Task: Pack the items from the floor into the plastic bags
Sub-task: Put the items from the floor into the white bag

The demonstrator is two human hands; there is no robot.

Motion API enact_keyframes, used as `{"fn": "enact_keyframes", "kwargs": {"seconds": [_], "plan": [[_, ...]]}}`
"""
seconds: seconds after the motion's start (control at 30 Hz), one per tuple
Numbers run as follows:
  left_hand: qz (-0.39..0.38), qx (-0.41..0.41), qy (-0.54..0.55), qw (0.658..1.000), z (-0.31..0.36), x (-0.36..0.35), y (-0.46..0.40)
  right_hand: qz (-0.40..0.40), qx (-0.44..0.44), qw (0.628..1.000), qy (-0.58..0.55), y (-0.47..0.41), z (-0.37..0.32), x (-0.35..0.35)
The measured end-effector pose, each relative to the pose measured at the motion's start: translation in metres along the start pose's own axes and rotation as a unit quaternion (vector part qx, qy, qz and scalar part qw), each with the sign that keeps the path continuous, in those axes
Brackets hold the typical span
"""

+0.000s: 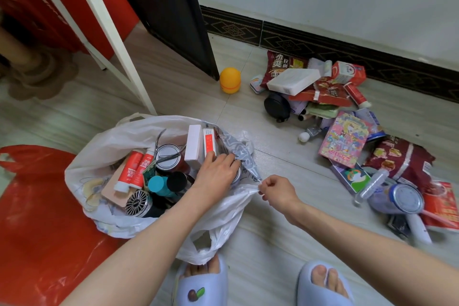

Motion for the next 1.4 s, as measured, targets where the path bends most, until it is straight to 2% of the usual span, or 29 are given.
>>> {"fn": "enact_keyframes", "kwargs": {"seconds": [0.1,0.2,0.37,0.47,0.63,0.8,0.93,1.0,1.13,1.3,1.4], "plan": [[0.013,0.015,-0.016,1.000,-0.002,0.006,0.002,-0.013,0.056,0.995,0.081,0.008,-0.013,0.011],[0.063,0.010,-0.010,0.998,0.006,0.028,0.009,-0.011,0.122,0.971,0.204,0.023,-0.022,0.036],[0.156,-0.041,0.042,0.986,0.056,0.065,0.010,0.062,0.182,0.943,0.270,0.056,-0.019,0.108],[0.148,-0.049,0.065,0.986,0.090,0.060,0.003,0.127,0.194,0.929,0.288,0.071,0.004,0.153],[0.111,-0.084,0.094,0.986,0.147,0.022,-0.021,0.177,0.146,0.916,0.329,0.075,0.071,0.213],[0.103,-0.118,0.115,0.981,0.172,0.004,-0.081,0.268,0.092,0.926,0.251,0.053,0.117,0.262],[0.089,-0.089,0.191,0.974,0.171,-0.007,-0.138,0.248,0.084,0.919,0.295,0.023,0.126,0.269],[0.056,-0.016,0.288,0.956,0.162,-0.020,-0.167,0.225,0.081,0.924,0.298,0.011,0.128,0.266],[0.003,0.119,0.439,0.891,0.152,-0.043,-0.203,0.192,0.092,0.929,0.302,-0.004,0.128,0.259],[-0.013,0.214,0.522,0.826,0.151,-0.051,-0.207,0.202,0.084,0.931,0.293,-0.012,0.130,0.259],[-0.025,0.242,0.574,0.782,0.147,-0.054,-0.197,0.211,0.075,0.930,0.292,-0.007,0.128,0.259]]}}
Point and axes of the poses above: each hand's wrist, its own y-axis away from the middle knuckle, its own x-axis out of the back of the hand, z = x × y, the point moved 10 cm from there along -y, towards the middle knuckle, and after that the axes turned 1 degree about x, right-handed, at the moved point
